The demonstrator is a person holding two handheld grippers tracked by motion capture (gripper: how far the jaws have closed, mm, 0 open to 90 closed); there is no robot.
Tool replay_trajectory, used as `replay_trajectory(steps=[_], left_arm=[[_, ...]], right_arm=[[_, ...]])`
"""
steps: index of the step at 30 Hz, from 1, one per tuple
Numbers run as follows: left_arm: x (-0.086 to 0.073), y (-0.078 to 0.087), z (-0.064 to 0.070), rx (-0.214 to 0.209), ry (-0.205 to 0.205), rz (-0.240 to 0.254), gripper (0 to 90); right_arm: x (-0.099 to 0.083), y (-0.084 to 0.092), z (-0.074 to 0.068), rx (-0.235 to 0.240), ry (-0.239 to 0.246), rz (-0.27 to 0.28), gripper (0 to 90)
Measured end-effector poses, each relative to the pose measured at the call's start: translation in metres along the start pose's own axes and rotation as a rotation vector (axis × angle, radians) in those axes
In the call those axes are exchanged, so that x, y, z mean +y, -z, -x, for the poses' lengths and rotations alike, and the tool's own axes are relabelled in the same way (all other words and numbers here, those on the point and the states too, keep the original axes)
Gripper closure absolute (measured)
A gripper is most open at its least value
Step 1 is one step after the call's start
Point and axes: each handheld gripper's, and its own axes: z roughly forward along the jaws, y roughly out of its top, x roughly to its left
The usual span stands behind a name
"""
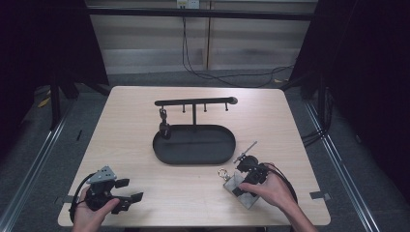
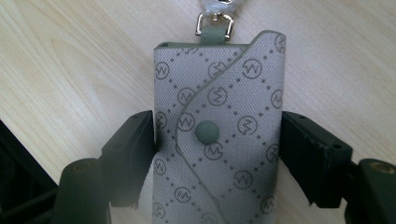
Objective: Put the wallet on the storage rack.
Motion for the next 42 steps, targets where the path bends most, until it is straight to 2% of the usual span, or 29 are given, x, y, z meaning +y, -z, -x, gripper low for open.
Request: replay_trajectory(steps=[13,22,26,33,38,42], left_arm=[[0.000,0.000,0.000,0.008,0.004,-0.009,22.5],[-0.001,0.001,0.000,0.014,0.002,-0.007,22.5],[-0.001,0.001,-0.001,0.009,0.005,-0.012,22.5],[-0.001,0.000,-0.002,0.013,0.009,-0.019,22.5],[-0.001,0.000,-0.002,0.017,0.013,-0.019,22.5],[-0.001,0.001,-0.003,0.018,0.008,-0.019,22.5]], right_arm=[[0.003,-0.009,-0.006,-0.041,0.020,-0.045,25.7],[0.004,-0.008,-0.008,-0.063,0.021,-0.038,29.3],[0.006,-0.006,-0.010,-0.071,0.019,-0.053,32.1],[0.009,-0.004,-0.010,-0.064,0.014,-0.075,33.8],[0.009,0.003,-0.009,-0.049,-0.009,-0.084,34.0],[0.008,0.009,-0.006,-0.044,-0.011,-0.076,34.1]])
